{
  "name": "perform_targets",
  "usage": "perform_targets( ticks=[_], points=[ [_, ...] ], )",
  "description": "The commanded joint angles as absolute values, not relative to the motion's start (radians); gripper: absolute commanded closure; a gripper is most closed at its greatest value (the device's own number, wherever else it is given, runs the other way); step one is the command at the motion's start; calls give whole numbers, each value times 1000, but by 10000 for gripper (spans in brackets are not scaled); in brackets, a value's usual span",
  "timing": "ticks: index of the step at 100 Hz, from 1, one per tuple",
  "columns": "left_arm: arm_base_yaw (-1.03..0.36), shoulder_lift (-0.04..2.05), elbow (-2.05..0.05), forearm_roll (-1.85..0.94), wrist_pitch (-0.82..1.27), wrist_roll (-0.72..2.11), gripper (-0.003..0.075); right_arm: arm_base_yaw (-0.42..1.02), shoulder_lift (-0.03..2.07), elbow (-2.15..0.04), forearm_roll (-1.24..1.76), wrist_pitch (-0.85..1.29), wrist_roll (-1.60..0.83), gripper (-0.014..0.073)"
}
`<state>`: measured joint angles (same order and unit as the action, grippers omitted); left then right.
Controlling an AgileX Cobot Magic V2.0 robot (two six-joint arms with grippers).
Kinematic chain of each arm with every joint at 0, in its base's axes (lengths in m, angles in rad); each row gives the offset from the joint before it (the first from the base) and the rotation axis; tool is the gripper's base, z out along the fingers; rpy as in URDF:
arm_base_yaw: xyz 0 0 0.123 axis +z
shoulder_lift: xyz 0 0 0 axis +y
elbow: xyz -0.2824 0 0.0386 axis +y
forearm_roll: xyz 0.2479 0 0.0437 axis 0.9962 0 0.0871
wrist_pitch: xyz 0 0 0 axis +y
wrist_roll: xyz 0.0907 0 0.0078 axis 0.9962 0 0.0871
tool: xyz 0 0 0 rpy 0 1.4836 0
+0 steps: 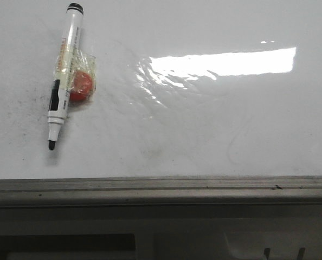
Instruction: Write number 8 on whiteboard
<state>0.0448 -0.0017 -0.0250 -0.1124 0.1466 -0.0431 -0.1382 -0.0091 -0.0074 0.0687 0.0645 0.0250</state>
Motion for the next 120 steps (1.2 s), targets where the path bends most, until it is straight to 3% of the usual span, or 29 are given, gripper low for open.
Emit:
perform_targets(
  ticks=[1,24,45,64,74,95,120],
  points=[
    [46,18,-104,-94,160,-45,741,-121,38,-76,69,55,27,657],
    [46,124,-245,-103,222,-42,741,-72,194,-259,69,324,27,657],
    [46,184,-268,-44,209,-16,711,-64,239,-296,69,305,27,657],
    [46,239,-268,-71,116,-16,423,-64,239,-264,69,312,27,657],
    [46,280,-268,-90,43,-16,328,-64,239,-243,69,304,27,657],
    [-31,370,-268,-108,-78,-16,321,-64,239,-243,69,287,27,657],
    [-317,507,-268,-100,-185,-16,321,-64,239,-243,69,289,27,657]
  ],
)
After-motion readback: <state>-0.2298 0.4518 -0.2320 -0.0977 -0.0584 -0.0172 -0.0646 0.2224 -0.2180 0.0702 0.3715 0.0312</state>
